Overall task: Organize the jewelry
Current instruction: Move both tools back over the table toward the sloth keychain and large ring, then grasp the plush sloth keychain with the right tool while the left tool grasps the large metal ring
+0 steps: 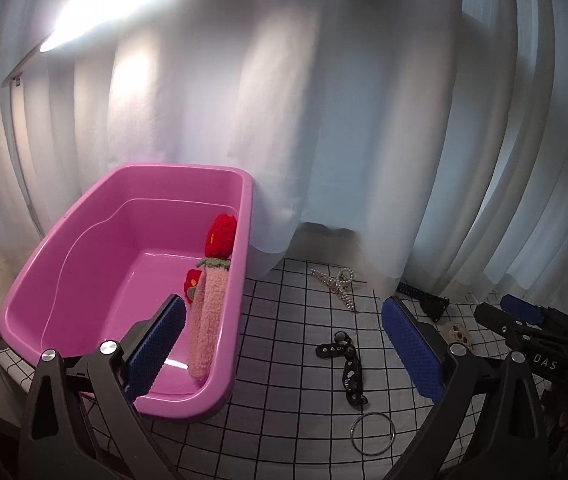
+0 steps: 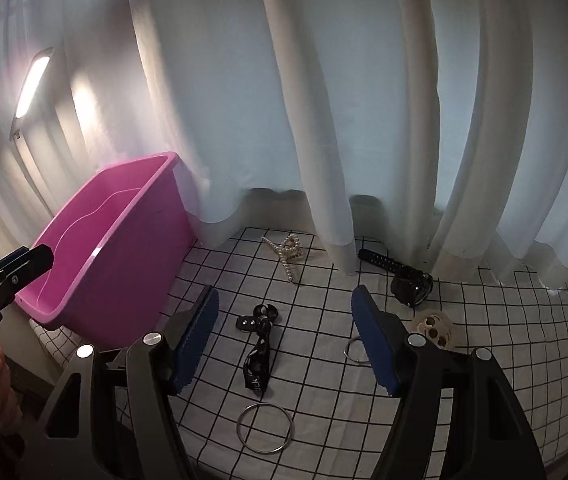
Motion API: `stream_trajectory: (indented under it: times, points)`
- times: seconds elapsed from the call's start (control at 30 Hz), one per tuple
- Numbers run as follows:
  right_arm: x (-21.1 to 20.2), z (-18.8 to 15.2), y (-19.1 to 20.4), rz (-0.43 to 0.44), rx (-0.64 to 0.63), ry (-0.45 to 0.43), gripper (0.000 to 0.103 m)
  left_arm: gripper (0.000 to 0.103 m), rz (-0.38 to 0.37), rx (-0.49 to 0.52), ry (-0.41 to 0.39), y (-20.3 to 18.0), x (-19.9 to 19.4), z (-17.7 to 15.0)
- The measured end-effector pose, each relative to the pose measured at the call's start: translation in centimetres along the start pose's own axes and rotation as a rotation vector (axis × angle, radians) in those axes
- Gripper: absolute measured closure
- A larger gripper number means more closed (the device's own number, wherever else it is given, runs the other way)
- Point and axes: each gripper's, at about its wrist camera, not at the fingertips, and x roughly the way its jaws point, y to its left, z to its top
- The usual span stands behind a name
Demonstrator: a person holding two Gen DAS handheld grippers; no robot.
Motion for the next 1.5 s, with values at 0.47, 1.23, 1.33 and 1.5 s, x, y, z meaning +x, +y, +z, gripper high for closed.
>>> stream_trajectory:
  times: [0.47,1.23,1.33,1.5]
  points:
    - [-1.5,-5.9,-12.2,-0.098,0.114,0.091,0.037,0.006,0.000,-0.002,0.212,-7.9,3.9,-7.2]
    - [5.9,-8.8,-18.8,0.029,0.035,0.232,0.037,0.006,0.214,-0.086,0.381,-12.2,9.6,-17.3]
    - [7.0,-8.9,-19.4,0.042,0.029,0.242,0.037,0.006,0.206,-0.098,0.397,-12.9,11.0,-18.0]
    - [8.6,-9.0,-20.4,0.063,0.041,0.250,0.037,0.006,0.225,-0.130,0.427,-13.5,13.3,-18.9]
